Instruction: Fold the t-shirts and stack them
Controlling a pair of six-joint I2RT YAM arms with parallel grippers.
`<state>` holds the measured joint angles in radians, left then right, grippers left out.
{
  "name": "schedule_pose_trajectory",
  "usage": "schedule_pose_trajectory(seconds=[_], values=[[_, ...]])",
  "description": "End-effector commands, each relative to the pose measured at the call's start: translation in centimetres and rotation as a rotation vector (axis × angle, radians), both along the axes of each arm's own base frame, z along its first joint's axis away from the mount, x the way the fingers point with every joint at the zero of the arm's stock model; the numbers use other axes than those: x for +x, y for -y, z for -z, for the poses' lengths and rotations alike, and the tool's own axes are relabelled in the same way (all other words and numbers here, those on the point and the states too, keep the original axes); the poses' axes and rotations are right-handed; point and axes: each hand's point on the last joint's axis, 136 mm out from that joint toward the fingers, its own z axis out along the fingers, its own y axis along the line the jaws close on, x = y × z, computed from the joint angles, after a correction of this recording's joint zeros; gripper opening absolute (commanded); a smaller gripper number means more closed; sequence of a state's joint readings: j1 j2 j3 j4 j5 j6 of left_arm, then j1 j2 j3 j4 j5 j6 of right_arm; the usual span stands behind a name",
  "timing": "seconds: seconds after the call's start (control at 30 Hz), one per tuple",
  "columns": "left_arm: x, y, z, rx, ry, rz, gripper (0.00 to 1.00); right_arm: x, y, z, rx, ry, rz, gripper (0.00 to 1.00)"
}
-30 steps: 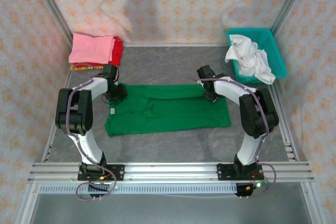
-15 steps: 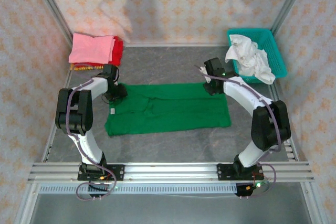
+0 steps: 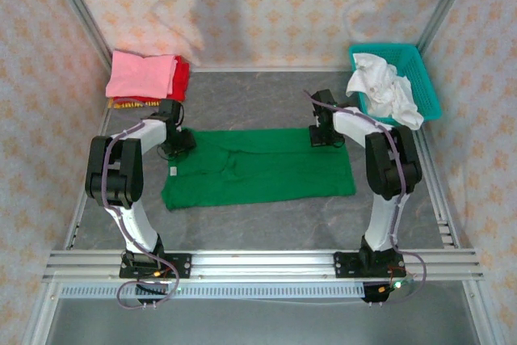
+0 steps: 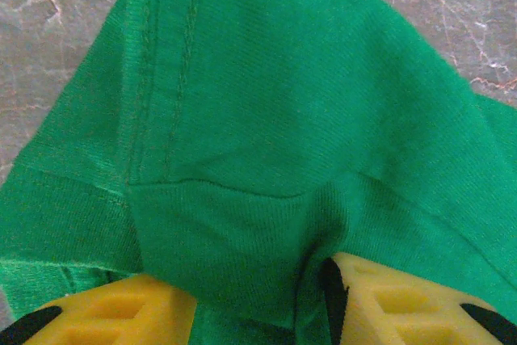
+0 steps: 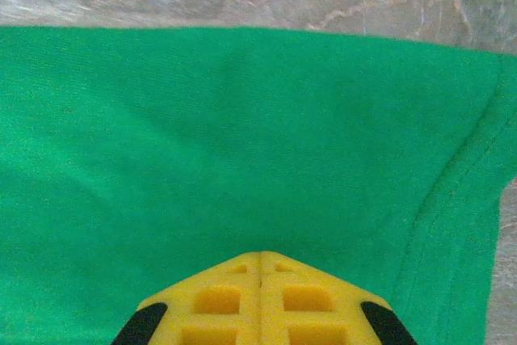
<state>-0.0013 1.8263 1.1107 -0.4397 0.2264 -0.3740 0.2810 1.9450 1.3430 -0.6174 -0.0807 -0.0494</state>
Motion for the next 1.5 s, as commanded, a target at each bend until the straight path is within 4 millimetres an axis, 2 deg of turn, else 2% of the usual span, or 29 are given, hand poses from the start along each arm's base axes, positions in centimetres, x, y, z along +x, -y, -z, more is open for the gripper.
schedule_pose_trajectory(seconds=[0.0, 0.1, 0.23, 0.3, 0.47, 0.6, 0.7, 0.77, 0.83, 0.87, 1.0, 1.1, 1.2, 1.23, 1.33, 1.47], values=[[-0.9, 0.7, 1.2, 0.004, -0.039, -0.012, 0.47, -0.2, 1.4, 0.3, -0.05, -0.027, 0.084, 0.0], [0.1, 1.2, 1.5, 0.005, -0.042, -0.004, 0.46, -1.1, 1.9, 1.5, -0.058, -0.068, 0.11, 0.0], [2.1, 1.6, 1.7, 0.017, -0.034, 0.005, 0.46, -3.9, 2.0, 3.0, -0.033, -0.142, 0.181, 0.0], [3.8, 1.6, 1.5, 0.027, -0.016, 0.009, 0.46, -5.9, 2.0, 3.5, -0.006, -0.178, 0.229, 0.0], [8.4, 1.7, 1.1, 0.043, -0.001, 0.018, 0.46, -10.6, 1.7, 3.3, 0.035, -0.205, 0.382, 0.0], [12.7, 2.4, 0.8, 0.037, 0.036, 0.04, 0.46, -14.5, -1.7, 3.6, 0.148, -0.226, 0.446, 0.0], [15.1, 3.2, 0.5, 0.046, 0.041, 0.066, 0.46, -17.2, -5.2, 4.4, 0.296, -0.239, 0.5, 0.0], [16.2, 3.4, -0.6, 0.055, 0.082, 0.07, 0.46, -18.1, -6.6, 4.5, 0.37, -0.221, 0.544, 0.0], [16.9, 2.9, -2.1, 0.08, 0.12, 0.058, 0.47, -17.8, -7.7, 3.5, 0.449, -0.188, 0.565, 0.01], [17.1, 2.5, -3.0, 0.099, 0.139, 0.048, 0.48, -17.2, -8.1, 2.4, 0.489, -0.149, 0.56, 0.03], [17.1, 1.3, -7.6, 0.136, 0.218, -0.006, 0.5, -13.5, -8.3, -3.8, 0.547, 0.07, 0.482, 0.15], [15.4, 0.7, -11.4, 0.142, 0.315, -0.074, 0.52, -10.6, -8.1, -7.7, 0.499, 0.219, 0.388, 0.19], [12.3, 0.6, -13.6, 0.111, 0.41, -0.139, 0.53, -7.7, -9.4, -9.5, 0.412, 0.248, 0.248, 0.2], [11.3, 0.6, -13.5, 0.093, 0.418, -0.155, 0.53, -7.0, -9.9, -9.5, 0.376, 0.234, 0.204, 0.19], [7.8, 1.0, -11.6, 0.039, 0.38, -0.177, 0.53, -4.6, -10.5, -8.5, 0.249, 0.193, 0.123, 0.16], [3.1, 0.8, -7.8, 0.048, 0.3, -0.19, 0.51, -1.9, -13.8, -7.0, 0.233, 0.109, -0.008, 0.09]])
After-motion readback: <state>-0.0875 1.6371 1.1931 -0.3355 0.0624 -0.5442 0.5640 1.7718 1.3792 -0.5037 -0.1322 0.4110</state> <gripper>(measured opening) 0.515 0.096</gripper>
